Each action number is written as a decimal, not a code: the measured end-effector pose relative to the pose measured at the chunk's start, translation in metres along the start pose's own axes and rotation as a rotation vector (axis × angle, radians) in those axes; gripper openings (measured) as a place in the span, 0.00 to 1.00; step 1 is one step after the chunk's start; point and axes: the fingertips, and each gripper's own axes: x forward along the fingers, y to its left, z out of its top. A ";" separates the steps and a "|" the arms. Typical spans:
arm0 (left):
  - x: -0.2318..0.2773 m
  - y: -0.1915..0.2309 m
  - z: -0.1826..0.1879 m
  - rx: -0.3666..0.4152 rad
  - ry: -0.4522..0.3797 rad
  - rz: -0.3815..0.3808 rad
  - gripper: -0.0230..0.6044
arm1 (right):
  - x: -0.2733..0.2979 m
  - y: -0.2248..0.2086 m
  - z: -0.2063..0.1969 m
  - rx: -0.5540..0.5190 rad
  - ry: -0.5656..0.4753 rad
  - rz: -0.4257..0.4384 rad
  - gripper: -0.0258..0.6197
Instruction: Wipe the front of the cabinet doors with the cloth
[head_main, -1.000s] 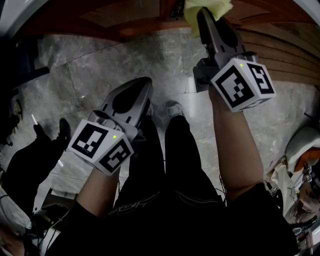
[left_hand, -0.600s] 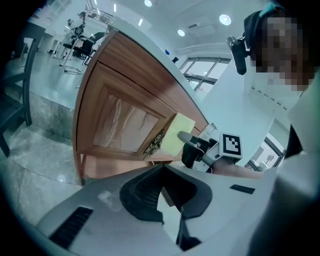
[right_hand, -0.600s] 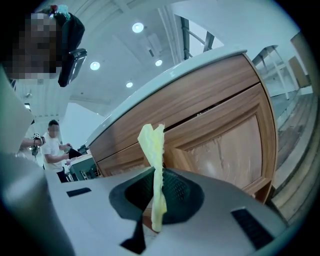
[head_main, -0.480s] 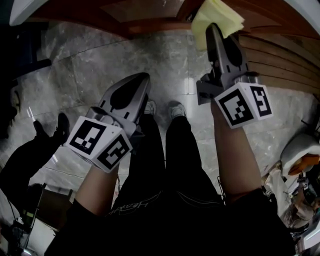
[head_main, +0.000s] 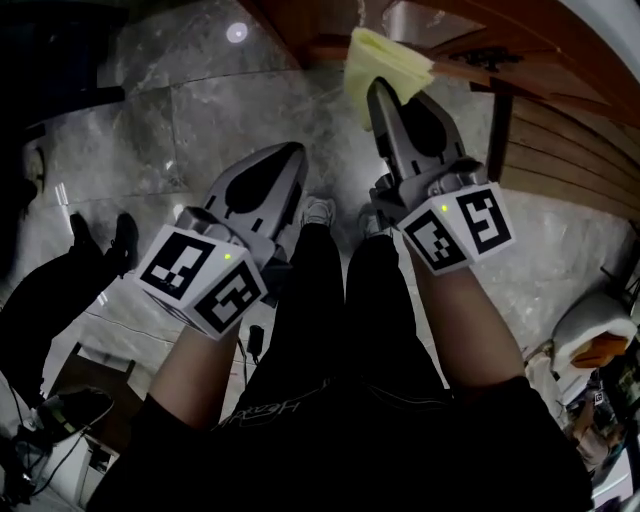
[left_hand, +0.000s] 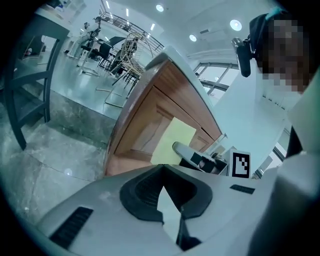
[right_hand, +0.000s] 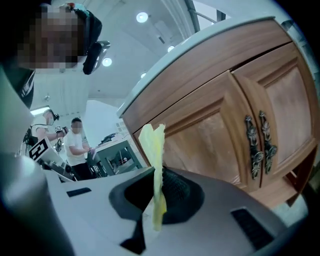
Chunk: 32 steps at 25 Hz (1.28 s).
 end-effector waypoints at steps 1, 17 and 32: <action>-0.005 0.005 0.001 -0.004 -0.003 0.006 0.05 | 0.005 0.009 -0.003 -0.002 0.000 0.014 0.10; -0.050 0.071 0.007 -0.066 -0.034 0.074 0.05 | 0.085 0.056 -0.047 -0.103 0.085 0.076 0.10; -0.049 0.072 -0.009 -0.074 0.002 0.081 0.05 | 0.095 0.029 -0.046 -0.105 0.067 0.007 0.10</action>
